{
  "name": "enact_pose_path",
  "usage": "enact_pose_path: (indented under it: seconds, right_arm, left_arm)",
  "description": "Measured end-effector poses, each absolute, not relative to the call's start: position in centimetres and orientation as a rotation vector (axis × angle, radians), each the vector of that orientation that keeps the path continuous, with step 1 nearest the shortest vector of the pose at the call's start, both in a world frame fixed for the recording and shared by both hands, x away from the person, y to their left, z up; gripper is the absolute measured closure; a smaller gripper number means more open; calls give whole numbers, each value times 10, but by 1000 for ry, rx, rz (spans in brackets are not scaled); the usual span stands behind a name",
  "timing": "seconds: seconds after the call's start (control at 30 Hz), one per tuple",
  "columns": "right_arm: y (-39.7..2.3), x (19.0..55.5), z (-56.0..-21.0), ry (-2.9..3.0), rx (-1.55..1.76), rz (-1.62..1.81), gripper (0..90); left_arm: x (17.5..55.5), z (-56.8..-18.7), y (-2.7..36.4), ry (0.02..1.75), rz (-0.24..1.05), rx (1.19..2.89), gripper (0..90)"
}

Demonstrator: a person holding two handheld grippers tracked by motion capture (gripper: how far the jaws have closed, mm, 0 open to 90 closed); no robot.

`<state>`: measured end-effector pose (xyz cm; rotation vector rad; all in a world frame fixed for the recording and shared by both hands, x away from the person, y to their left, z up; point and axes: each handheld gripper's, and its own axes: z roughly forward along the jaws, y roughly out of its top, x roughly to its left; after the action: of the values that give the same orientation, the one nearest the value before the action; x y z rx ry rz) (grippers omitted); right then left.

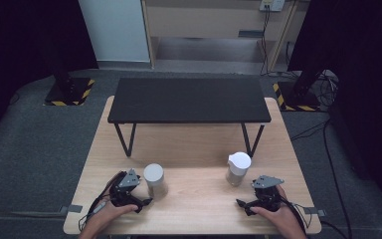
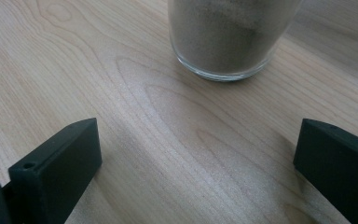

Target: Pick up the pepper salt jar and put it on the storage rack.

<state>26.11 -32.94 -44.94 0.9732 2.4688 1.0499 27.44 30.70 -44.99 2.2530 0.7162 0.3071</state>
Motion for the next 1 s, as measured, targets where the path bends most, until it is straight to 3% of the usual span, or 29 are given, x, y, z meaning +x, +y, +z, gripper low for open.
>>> enact_pose_path:
  seconds: [1.0]
  right_arm:
    - [-329, 260, -449, 2465, 979, 1048, 15]
  left_arm:
    - [264, -450, 308, 727, 343, 2230, 22]
